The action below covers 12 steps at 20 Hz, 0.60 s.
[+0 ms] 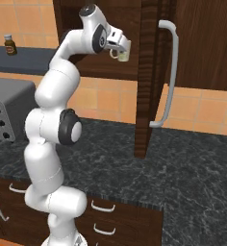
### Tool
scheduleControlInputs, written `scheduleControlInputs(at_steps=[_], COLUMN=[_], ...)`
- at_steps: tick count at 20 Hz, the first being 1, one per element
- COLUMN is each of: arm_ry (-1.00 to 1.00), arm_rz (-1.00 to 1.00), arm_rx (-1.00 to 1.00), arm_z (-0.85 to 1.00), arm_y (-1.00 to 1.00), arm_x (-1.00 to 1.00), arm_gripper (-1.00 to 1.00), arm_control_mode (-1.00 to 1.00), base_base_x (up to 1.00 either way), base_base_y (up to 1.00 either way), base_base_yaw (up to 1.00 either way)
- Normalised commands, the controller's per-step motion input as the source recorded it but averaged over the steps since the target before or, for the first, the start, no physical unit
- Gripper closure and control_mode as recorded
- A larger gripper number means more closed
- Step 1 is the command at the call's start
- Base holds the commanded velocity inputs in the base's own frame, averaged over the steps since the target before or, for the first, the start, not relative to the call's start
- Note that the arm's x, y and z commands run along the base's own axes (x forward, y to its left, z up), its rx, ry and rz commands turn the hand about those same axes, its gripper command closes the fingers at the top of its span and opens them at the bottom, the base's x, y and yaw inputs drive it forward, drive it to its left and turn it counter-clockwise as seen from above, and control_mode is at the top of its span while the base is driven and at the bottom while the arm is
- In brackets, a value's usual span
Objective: Gather all objects into one cabinet and sort the glasses and bowls to opposite sides.
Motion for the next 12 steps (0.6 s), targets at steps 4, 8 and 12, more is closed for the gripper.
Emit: scheduleControlInputs(at_steps=[4,8,12], arm_ry=[0.00,0.00,0.12], arm_rz=[0.00,0.00,0.00], arm_rx=[0.00,0.00,0.00], arm_z=[0.00,0.00,0.11], arm_y=[-0.04,0.00,-0.01], arm_x=[0.48,0.44,0.18], arm_gripper=[-1.00,-1.00,1.00], arm_control_mode=[-1.00,-1.00,-1.00], base_base_x=[0.00,0.00,0.00], base_base_y=[0.00,0.00,0.00], base_base_yaw=[0.00,0.00,0.00])
